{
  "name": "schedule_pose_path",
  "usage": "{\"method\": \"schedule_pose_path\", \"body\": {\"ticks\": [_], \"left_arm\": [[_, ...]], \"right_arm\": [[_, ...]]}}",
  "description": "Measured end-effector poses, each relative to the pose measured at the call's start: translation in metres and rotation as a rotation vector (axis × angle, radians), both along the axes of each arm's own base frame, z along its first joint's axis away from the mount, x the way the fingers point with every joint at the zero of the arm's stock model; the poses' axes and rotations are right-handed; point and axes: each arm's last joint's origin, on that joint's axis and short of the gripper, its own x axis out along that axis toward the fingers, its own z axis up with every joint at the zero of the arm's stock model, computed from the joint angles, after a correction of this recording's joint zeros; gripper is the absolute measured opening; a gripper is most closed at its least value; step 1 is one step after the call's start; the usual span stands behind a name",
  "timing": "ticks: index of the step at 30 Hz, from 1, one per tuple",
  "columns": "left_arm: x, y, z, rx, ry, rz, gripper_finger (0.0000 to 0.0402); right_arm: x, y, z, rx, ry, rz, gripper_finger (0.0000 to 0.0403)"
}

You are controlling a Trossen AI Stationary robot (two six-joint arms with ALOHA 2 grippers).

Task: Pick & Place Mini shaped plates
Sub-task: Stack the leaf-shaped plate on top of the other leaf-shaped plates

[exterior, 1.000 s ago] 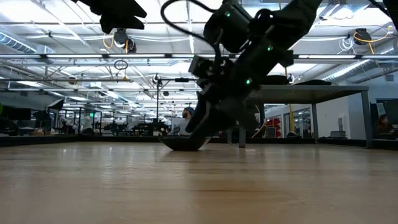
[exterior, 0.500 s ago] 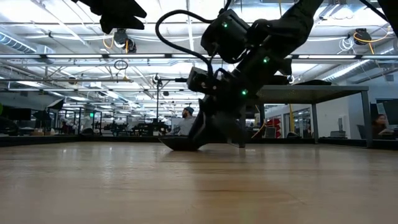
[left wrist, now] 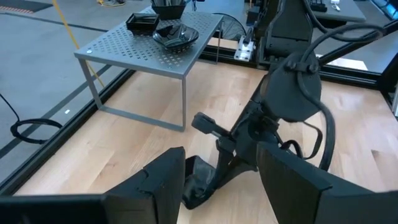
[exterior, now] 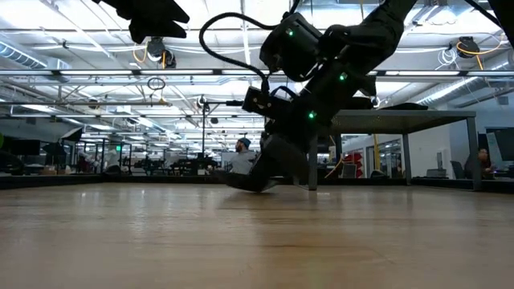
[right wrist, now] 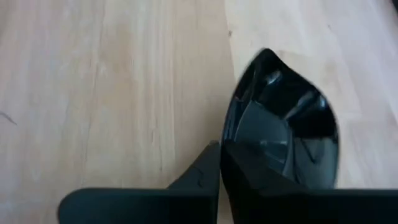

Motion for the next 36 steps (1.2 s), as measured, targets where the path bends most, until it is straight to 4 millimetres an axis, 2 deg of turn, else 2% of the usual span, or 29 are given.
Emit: {"method": "schedule_pose_path", "body": {"ticks": [5,11,14,17,21,25,30,36], "left_arm": [[0.0,0.0,0.0,-0.001,0.0,0.0,0.0205],[0.0,0.0,0.0,-0.006,0.0,-0.003,0.0205],[0.0,0.0,0.0,-0.006,0.001,-0.003,0.0205],[0.0,0.0,0.0,-0.006,0.001,-0.003,0.0205],[0.0,0.0,0.0,-0.006,0.001,-0.003,0.0205],[0.0,0.0,0.0,-0.001,0.002,-0.005,0.0205],[0.0,0.0,0.0,0.0,0.002,-0.005,0.0205],[0.0,0.0,0.0,0.0,0.002,-0.002,0.0205]], "right_arm": [[-0.001,0.005,0.021,0.006,-0.069,0.012,0.0002],[-0.014,0.014,0.088,0.012,-0.257,0.049,0.0001],[-0.029,0.015,0.128,-0.007,-0.362,0.065,0.0001],[-0.049,0.009,0.164,-0.009,-0.465,-0.017,0.0],[-0.081,-0.009,0.196,0.016,-0.493,-0.097,0.0],[-0.115,-0.023,0.213,-0.032,-0.416,-0.114,0.0],[-0.155,-0.041,0.216,-0.091,-0.237,-0.154,0.0],[-0.18,-0.052,0.212,-0.206,-0.023,-0.101,0.0]]}}
